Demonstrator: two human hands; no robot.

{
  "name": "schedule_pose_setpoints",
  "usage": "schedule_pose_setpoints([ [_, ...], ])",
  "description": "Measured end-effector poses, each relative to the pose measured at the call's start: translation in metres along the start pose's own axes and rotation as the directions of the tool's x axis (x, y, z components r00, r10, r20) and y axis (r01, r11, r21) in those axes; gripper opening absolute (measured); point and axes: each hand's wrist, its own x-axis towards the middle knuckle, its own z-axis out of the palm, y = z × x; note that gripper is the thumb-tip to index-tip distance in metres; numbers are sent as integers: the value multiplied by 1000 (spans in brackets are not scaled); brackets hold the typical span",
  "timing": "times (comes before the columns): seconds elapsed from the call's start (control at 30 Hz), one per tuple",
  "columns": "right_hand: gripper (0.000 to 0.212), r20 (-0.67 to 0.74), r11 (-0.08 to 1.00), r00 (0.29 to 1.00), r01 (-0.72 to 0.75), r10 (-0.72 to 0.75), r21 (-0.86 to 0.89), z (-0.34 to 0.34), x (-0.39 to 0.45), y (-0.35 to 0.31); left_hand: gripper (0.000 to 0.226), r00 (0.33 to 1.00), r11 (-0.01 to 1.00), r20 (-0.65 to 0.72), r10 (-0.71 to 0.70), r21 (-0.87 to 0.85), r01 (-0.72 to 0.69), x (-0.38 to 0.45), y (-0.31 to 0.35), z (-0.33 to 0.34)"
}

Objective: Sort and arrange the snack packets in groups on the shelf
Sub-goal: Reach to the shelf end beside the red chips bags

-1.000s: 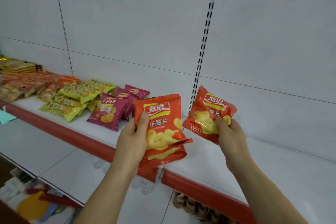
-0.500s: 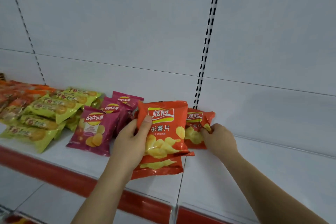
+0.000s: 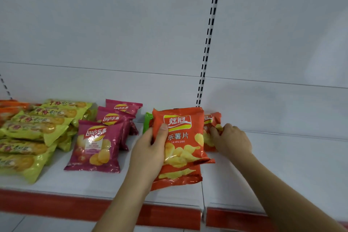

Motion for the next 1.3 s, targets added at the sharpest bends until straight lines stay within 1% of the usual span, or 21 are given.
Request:
schedule_pose_setpoints([
  [0.07, 51, -50, 992, 998, -36, 43, 122, -14, -7, 2, 33, 1000, 1000, 1, 4, -5, -4, 1, 1, 1],
  [0.13, 45, -122, 969, 992, -10, 41, 245, -27, -21, 3, 33, 1000, 1000, 4, 24, -8, -24, 1, 3, 5],
  [0.2, 40, -210, 963, 977, 74, -19, 260, -34, -37, 1, 33, 999, 999, 20, 43, -29, -43, -2, 7, 11],
  [0.23, 36, -216, 968, 975, 104, -54, 229, -34, -40, 1, 33, 999, 998, 29, 46, -43, -45, -4, 8, 14],
  [0.27, 35, -194, 978, 977, 118, -84, 172, -33, -41, 0, 33, 998, 998, 36, 48, -49, -46, -6, 8, 16],
  [0.33, 45, -62, 995, 994, 96, -93, 43, -30, -32, 4, 33, 998, 997, 43, 46, -58, -44, -8, 9, 18],
  [0.4, 56, 57, 998, 996, 67, -67, -9, -28, -19, 8, 35, 999, 998, 38, 34, -57, -32, -8, 9, 19],
  [0.43, 57, 111, 997, 991, 71, -68, -22, -28, -13, 9, 36, 999, 998, 35, 28, -53, -26, -7, 9, 18],
  [0.5, 48, 218, 995, 972, 92, -83, -28, -23, -3, 10, 38, 999, 999, 28, 24, -40, -22, -6, 11, 17],
  [0.53, 44, 244, 995, 966, 93, -83, -30, -21, -1, 10, 39, 999, 999, 24, 24, -33, -23, -5, 10, 17],
  [0.57, 42, 241, 995, 968, 89, -76, -41, -17, -1, 10, 38, 1000, 999, 20, 24, -28, -24, -4, 9, 17],
  [0.63, 42, 177, 994, 981, 88, -74, -71, -11, -3, 10, 35, 1000, 999, 8, 22, -26, -22, -4, 8, 18],
  [0.73, 48, 84, 993, 994, 76, -69, -91, -4, -9, 7, 32, 1000, 1000, 3, 8, -27, -8, -4, 4, 21],
  [0.87, 51, 64, 991, 996, 74, -67, -108, -2, -8, 6, 31, 1000, 1000, 12, 9, -26, -8, -6, 4, 28],
  [0.93, 42, 71, 992, 993, 95, -90, -81, -3, -5, 10, 30, 1000, 1000, 18, 12, -22, -12, -8, 5, 30],
  [1.0, 34, 35, 991, 991, 129, -128, -18, -4, -5, 15, 31, 999, 1000, 29, 17, -14, -17, -8, 5, 31],
  [1.07, 31, -26, 985, 986, 166, -165, 51, -5, -5, 20, 32, 999, 1000, 30, 23, -10, -23, -9, 5, 31],
  [1.17, 29, -60, 973, 980, 196, -190, 124, -4, -3, 24, 31, 999, 1000, 25, 23, -17, -23, -8, 3, 31],
  [1.23, 29, -86, 971, 979, 197, -187, 139, -3, 1, 24, 29, 999, 1000, 25, 22, -23, -21, -8, 4, 31],
  [1.3, 30, -72, 979, 982, 178, -172, 96, 0, 5, 23, 28, 999, 999, 24, 23, -25, -22, -8, 3, 32],
])
